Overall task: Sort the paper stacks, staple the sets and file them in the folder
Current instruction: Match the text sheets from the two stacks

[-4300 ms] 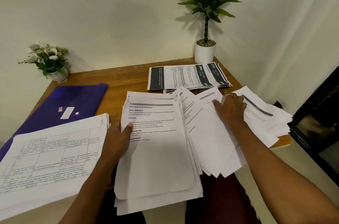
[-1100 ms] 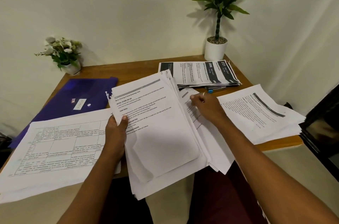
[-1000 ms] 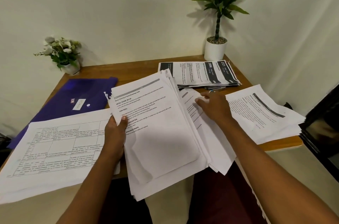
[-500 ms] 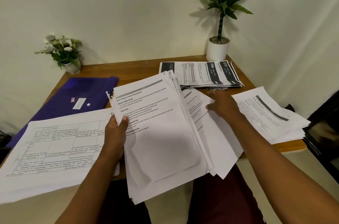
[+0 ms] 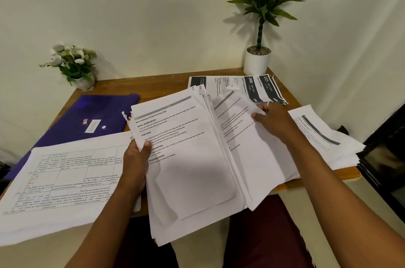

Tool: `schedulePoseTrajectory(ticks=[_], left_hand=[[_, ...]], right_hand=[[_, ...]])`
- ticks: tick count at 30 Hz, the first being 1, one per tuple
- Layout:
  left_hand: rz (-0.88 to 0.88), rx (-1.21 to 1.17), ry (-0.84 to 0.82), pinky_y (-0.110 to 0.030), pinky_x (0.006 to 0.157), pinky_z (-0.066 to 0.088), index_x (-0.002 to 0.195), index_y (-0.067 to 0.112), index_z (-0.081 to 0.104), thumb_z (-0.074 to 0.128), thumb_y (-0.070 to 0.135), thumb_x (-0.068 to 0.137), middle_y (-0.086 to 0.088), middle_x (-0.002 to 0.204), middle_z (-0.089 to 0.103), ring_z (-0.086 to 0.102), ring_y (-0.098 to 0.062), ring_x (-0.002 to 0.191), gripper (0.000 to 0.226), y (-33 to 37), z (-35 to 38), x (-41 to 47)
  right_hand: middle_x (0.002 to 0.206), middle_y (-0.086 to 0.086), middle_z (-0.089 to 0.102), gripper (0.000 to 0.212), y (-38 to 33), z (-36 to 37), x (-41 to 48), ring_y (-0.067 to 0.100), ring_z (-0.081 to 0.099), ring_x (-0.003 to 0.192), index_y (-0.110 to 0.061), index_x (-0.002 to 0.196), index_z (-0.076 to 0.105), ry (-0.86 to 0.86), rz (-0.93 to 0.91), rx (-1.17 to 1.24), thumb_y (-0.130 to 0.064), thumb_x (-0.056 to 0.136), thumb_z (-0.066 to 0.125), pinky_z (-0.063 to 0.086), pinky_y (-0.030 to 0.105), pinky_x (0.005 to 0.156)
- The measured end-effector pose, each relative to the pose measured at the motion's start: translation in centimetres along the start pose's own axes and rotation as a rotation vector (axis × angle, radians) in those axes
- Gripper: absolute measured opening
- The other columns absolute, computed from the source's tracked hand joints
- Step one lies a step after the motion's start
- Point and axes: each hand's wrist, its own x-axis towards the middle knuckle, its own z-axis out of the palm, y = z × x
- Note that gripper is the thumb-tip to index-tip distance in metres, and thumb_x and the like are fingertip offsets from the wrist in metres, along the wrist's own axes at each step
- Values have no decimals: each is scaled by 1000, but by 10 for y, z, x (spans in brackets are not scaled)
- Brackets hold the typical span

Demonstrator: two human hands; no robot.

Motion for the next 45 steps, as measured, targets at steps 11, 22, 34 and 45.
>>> schedulePoseTrajectory(ticks=[11,22,34,45], left_hand=[[-75,-93,4,-52,99,53,124,16,66,55,24,105,-10,117,73,68,-35,111,23,-9,-6,10],[-49,-51,14,-35,96,51,134,17,61,54,29,105,-1,123,71,67,-22,112,32,-10,-5,11],[-20,-68,2,-35,100,50,140,21,57,55,25,105,6,126,69,66,-16,114,36,-9,-4,9],[-5,-7,-17,-26,75,53,133,20,59,53,25,106,7,116,70,68,-14,102,28,-3,2,-2]], right_hand=[[116,12,72,27,16,-23,13,32,65,107,-9,120,69,471,180,184,-18,96,59,43,27,83],[127,15,67,36,44,-20,10,35,62,118,-6,132,62,494,300,207,-14,97,60,46,34,97],[115,-5,75,21,-10,36,-20,12,71,105,-21,116,70,-21,83,486,-11,99,63,53,32,98],[103,-3,77,22,-38,78,-48,12,73,82,-22,116,70,-304,21,428,-13,102,57,54,18,59]])
